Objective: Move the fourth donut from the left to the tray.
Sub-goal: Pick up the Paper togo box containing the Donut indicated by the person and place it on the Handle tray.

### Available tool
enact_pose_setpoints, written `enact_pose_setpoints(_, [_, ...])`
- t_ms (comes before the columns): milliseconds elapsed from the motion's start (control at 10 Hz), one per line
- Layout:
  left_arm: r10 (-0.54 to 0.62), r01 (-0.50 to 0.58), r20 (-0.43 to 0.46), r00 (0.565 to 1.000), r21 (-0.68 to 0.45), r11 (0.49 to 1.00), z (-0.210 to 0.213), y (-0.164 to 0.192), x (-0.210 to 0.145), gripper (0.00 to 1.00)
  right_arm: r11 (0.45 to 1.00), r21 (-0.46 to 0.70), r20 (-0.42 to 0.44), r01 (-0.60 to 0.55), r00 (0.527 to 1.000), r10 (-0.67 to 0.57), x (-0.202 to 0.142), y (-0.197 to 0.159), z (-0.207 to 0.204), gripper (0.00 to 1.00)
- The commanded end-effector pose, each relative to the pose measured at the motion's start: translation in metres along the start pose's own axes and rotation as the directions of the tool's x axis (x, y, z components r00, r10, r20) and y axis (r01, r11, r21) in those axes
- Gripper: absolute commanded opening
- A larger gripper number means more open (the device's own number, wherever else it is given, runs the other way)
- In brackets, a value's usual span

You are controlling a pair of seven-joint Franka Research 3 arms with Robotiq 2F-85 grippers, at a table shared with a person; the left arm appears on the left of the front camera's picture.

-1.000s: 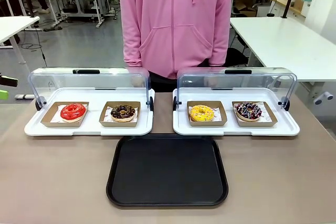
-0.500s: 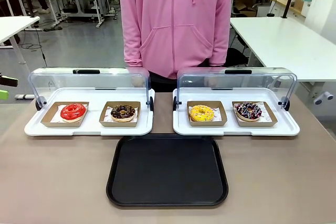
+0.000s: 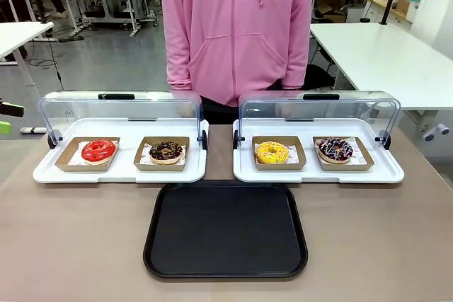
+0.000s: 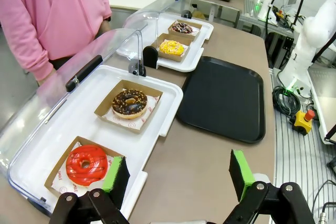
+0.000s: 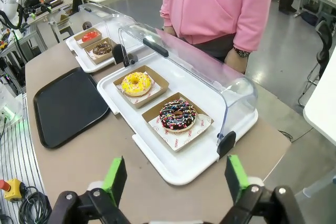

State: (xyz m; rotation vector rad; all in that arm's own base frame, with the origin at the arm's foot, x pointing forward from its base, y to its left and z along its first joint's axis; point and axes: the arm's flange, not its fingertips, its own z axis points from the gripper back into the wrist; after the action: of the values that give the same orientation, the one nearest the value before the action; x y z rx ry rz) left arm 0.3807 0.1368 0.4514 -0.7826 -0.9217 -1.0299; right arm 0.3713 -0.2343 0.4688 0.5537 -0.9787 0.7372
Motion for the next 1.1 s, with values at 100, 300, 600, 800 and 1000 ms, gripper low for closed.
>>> enact_pose_setpoints(100, [-0.004,0.004,0.017,1.0,-0.007,1.0,0.0005,-0.0002,0.001,1.0,1.0,-0.005,0.033,-0.028,0.999,0.028,0.0019,-0.0037,-0.0006,1.0])
enact_pose_setpoints(300, [-0.004,0.004,0.017,1.0,-0.007,1.0,0.0005,-0.0002,0.001,1.0,1.0,-0.005,0.033,-0.028,0.999,0.028,0.0019,-0.0037,-0.0006,1.0])
enact_pose_setpoints(600, [-0.004,0.004,0.017,1.0,-0.007,1.0,0.0005,-0.0002,0.001,1.0,1.0,-0.005,0.033,-0.028,0.999,0.028,0.0019,-0.0037,-0.0006,1.0])
enact_pose_setpoints(800, [-0.004,0.004,0.017,1.0,-0.007,1.0,0.0005,-0.0002,0.001,1.0,1.0,-0.005,0.033,-0.028,0.999,0.028,0.0019,-0.0037,-0.0006,1.0])
enact_pose_setpoints(1000, [-0.004,0.004,0.017,1.0,-0.007,1.0,0.0005,-0.0002,0.001,1.0,1.0,-0.005,0.033,-0.028,0.999,0.028,0.0019,-0.0037,-0.0006,1.0])
